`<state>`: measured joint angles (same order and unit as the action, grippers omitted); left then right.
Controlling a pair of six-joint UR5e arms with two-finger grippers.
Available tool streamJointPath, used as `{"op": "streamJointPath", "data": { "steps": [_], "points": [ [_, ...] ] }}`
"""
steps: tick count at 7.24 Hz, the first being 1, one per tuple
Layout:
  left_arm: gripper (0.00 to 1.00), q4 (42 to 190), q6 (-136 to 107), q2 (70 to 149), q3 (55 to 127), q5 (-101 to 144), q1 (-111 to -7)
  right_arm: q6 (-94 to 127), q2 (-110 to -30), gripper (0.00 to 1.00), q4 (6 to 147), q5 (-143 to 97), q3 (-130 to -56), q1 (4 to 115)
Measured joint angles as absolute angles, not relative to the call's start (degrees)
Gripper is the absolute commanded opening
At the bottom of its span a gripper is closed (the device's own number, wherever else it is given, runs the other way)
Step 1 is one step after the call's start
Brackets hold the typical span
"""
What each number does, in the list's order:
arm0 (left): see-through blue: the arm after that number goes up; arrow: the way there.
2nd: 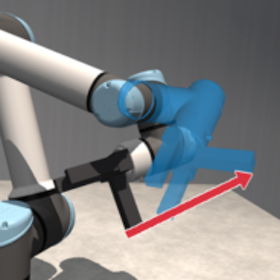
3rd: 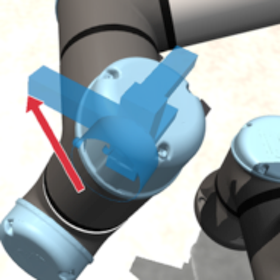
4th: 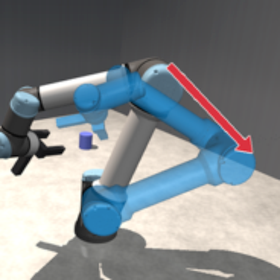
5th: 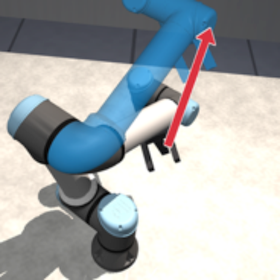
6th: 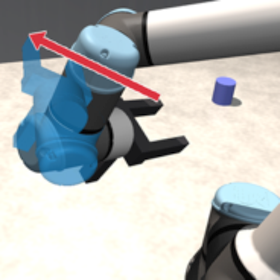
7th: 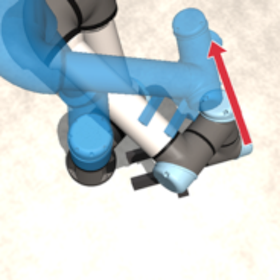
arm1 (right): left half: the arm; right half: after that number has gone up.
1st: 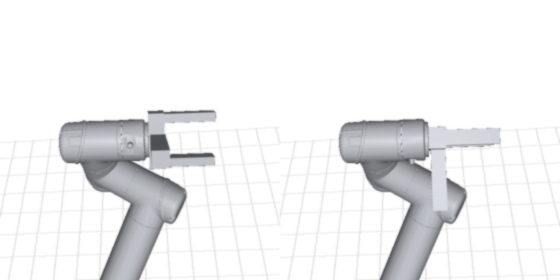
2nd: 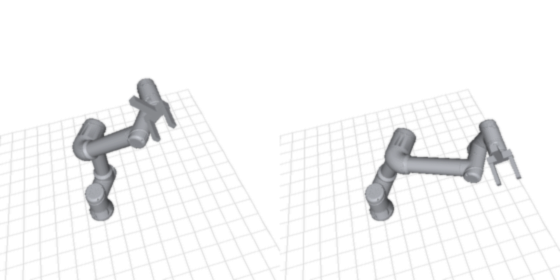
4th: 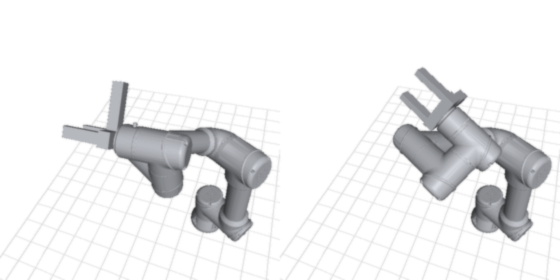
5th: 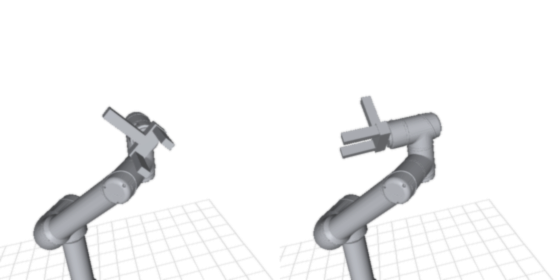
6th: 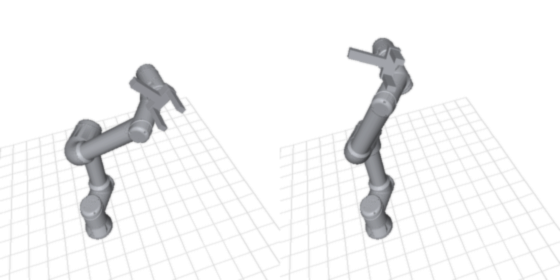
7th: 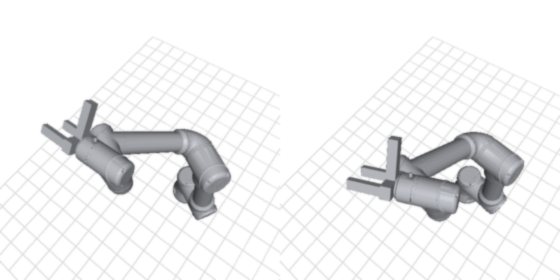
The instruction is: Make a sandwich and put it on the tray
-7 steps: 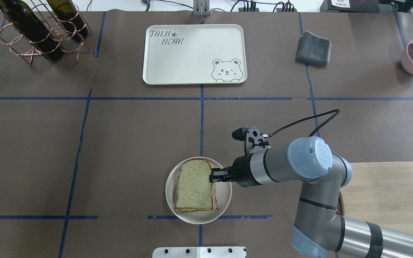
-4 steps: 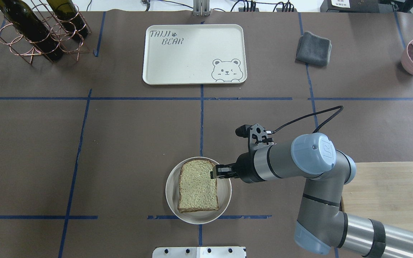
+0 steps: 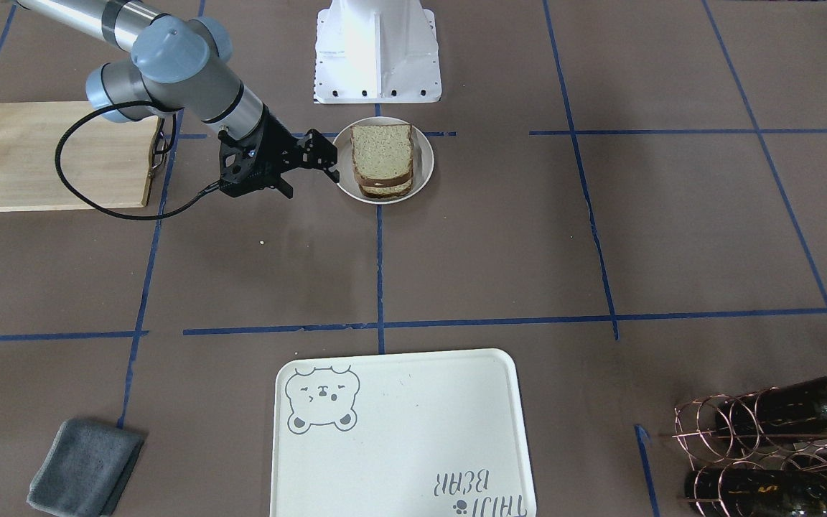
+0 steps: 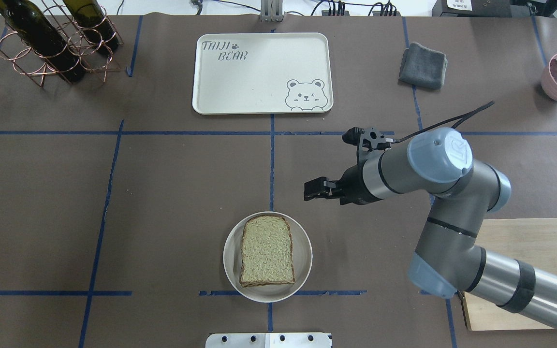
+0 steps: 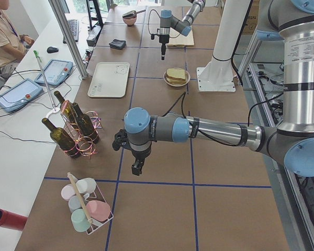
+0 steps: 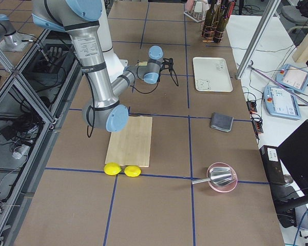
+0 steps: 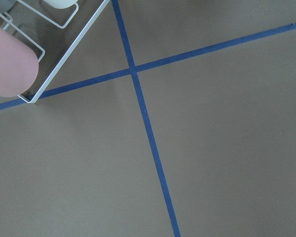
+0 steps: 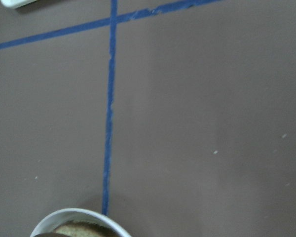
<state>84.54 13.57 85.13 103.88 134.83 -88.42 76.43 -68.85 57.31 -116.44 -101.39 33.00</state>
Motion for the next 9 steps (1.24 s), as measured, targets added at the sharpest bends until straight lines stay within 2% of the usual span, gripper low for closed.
{"op": "streamJointPath", "data": {
  "steps": [2,4,7,9],
  "points": [
    [1.0,84.36,13.23,88.18,104.55,134.8,-87.56,67.03,-71.21,1.0,68.99,-122.14,-105.38,41.18],
    [1.0,86.43,13.09,91.68,104.8,134.76,-87.29,48.7,-77.77,1.0,76.7,-125.33,-107.55,48.89],
    [1.0,92.57,12.73,93.72,104.76,138.23,-86.99,14.77,-86.79,1.0,82.21,-132.93,-103.74,67.07],
    [1.0,98.12,9.46,93.64,105.35,142.59,-84.02,-4.65,-89.2,1.0,87.4,-134.38,-98.4,78.83]
  ]
}}
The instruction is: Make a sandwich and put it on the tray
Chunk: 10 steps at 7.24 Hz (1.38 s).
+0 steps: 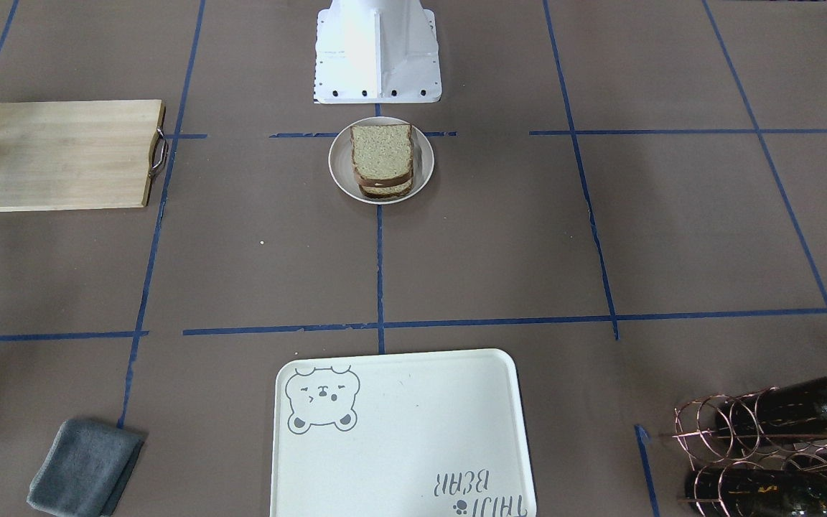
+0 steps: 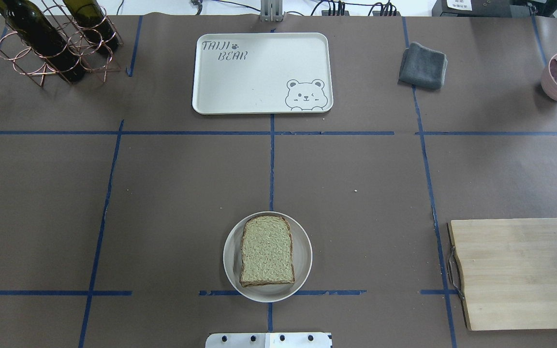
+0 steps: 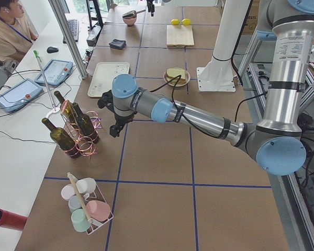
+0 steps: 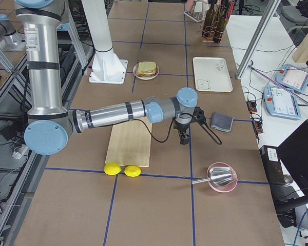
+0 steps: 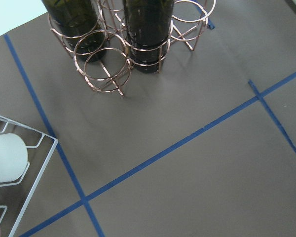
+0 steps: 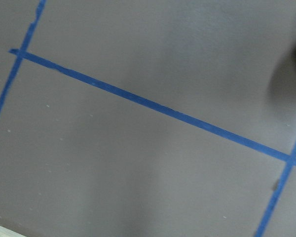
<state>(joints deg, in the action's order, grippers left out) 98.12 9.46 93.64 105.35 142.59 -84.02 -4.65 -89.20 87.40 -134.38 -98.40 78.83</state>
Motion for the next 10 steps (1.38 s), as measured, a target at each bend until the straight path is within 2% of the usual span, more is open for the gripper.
{"op": "streamJointPath", "data": {
  "steps": [3,7,8,10],
  "points": [
    [1.0,111.09,-14.79,93.5,109.13,141.83,-69.56,-13.27,-94.41,1.0,90.06,-134.09,-95.63,88.48],
    [1.0,122.81,-64.63,97.88,115.78,121.41,-37.96,-9.67,-95.73,1.0,89.99,-133.76,-96.24,90.22],
    [0.94,123.15,-72.57,99.87,115.75,114.18,-30.6,-9.22,-95.67,1.0,89.95,-133.77,-96.29,90.24],
    [0.59,123.52,-80.83,104.49,111.93,103.54,-21.18,-9.03,-95.57,1.0,89.92,-133.77,-96.36,90.26]
  ]
}}
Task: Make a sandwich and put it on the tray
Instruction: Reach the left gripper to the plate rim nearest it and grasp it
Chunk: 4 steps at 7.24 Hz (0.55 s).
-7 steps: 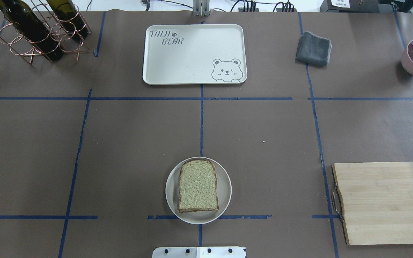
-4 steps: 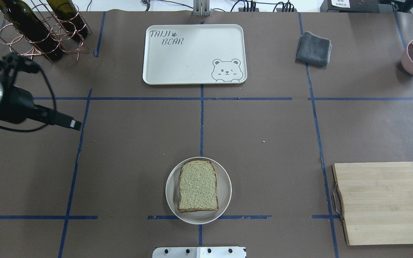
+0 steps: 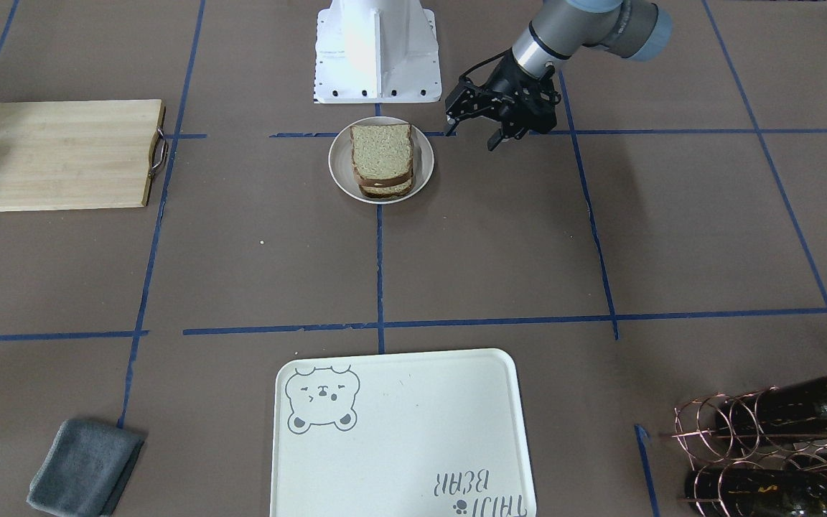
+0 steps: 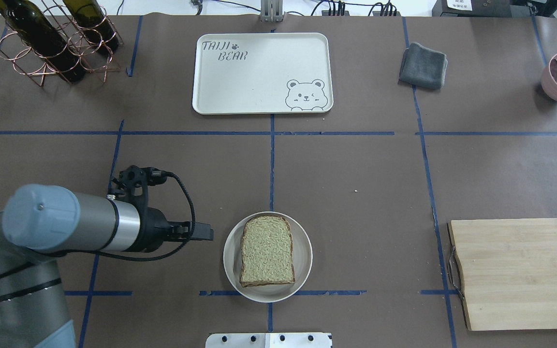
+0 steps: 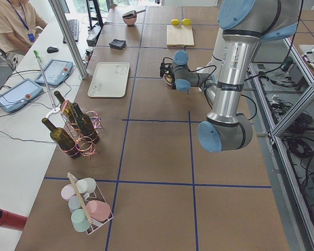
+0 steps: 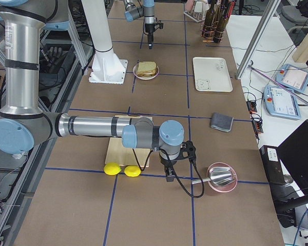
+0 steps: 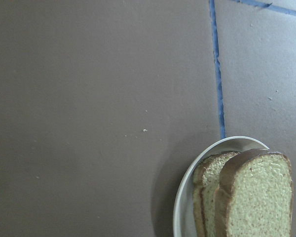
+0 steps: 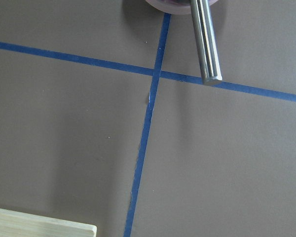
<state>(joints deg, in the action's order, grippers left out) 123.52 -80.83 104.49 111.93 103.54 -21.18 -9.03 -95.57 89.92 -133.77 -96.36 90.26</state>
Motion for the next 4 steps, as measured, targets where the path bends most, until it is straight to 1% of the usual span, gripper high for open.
{"op": "streamJointPath", "data": {
  "steps": [2,4],
  "points": [
    [0.59,125.06,-84.32,108.61,106.1,99.34,-17.38,-9.07,-95.51,1.0,89.91,-133.77,-96.35,90.26],
    [0.53,126.38,-84.65,109.49,103.61,98.75,-16.63,-9.06,-95.35,1.0,89.91,-133.77,-96.37,90.26]
  ]
}}
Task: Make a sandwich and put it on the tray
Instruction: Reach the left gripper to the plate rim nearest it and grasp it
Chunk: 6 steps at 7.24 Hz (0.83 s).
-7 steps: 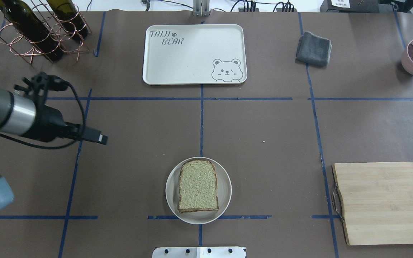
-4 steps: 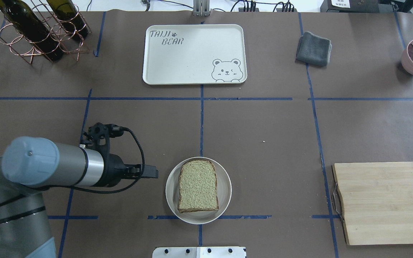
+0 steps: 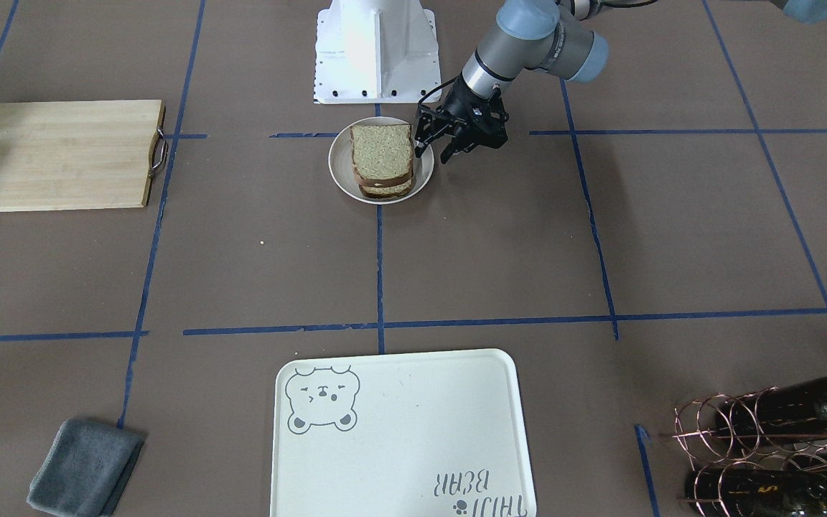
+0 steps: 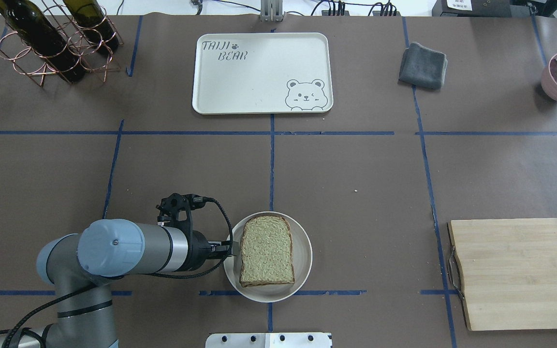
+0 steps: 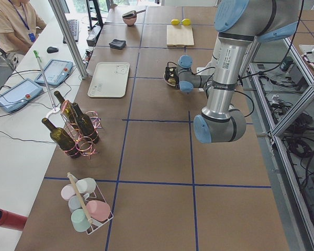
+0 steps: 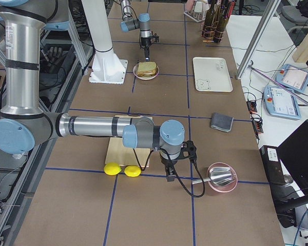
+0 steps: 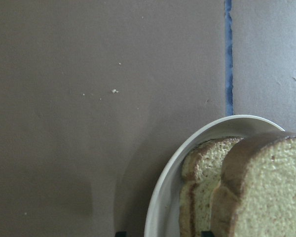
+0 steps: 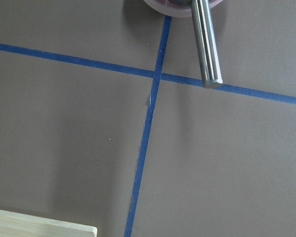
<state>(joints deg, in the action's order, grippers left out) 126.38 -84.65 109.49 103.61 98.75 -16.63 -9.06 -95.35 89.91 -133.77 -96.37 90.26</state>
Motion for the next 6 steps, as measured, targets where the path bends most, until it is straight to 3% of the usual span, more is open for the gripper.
{"op": "streamJointPath", "data": {
  "steps": [3,4,5,6],
  "points": [
    [0.37,126.87,-84.64,109.74,102.07,98.7,-16.06,-9.11,-95.22,1.0,89.91,-133.77,-96.4,90.26],
    [0.25,126.9,-84.64,109.79,101.89,98.7,-15.96,-9.13,-95.22,1.0,89.91,-133.77,-96.37,90.26],
    [0.06,126.91,-84.66,109.83,101.82,98.72,-15.94,-9.18,-95.24,1.0,89.91,-133.77,-96.34,90.26],
    [0.0,126.91,-84.68,109.84,101.82,98.76,-15.89,-9.25,-95.26,1.0,89.91,-133.77,-96.34,90.26]
  ]
}}
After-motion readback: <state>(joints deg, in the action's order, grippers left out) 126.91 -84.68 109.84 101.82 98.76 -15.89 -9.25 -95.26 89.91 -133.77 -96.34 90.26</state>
